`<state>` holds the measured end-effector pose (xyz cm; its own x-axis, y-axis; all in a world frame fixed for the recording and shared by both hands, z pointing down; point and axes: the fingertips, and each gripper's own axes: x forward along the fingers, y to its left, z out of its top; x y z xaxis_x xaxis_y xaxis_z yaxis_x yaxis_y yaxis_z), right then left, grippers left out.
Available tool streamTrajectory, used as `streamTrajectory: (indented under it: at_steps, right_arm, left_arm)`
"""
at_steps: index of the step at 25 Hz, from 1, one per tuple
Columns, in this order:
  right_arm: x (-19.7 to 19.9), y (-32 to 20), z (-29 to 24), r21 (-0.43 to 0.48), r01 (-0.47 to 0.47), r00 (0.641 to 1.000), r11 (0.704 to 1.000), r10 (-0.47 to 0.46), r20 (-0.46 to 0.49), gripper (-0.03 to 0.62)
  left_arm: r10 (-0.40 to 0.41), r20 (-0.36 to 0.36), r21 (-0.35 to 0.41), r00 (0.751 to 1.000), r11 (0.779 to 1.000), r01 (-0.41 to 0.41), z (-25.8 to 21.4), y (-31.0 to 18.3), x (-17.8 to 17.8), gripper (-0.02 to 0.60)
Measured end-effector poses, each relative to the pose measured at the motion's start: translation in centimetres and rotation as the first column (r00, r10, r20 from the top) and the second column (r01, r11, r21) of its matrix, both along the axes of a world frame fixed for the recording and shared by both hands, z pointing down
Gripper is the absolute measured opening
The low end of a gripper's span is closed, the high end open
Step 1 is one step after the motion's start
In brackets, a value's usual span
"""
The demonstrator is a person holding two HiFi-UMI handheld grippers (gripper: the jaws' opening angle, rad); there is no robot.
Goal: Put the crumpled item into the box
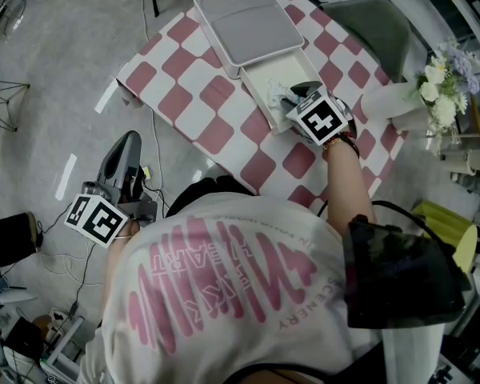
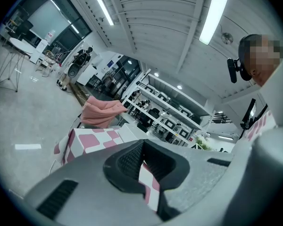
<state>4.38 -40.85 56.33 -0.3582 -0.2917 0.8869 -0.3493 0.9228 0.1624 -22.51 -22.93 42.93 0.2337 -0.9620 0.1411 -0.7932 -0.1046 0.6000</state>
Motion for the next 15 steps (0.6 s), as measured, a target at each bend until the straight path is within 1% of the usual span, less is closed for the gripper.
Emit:
streamTrajectory:
  at_steps: [8,15]
  right_arm:
    - [0.03,0.31,-0.26,-0.025,-0.006,1.0,1.0,0.007,0.017,0.152]
    - [-0.05,0.8,-0.54,-0.027,-0.011,1.0,1.0,0.012,0.024,0.152]
  left_arm:
    - [0.005,-0.001,0.001,1.0,1.0,-0.005,0.0,-0.15,0.0,0.008]
    - [0.007,-0.008,0.006,1.0,1.0,-0.007,0.18,0.15,-0.13,0.008]
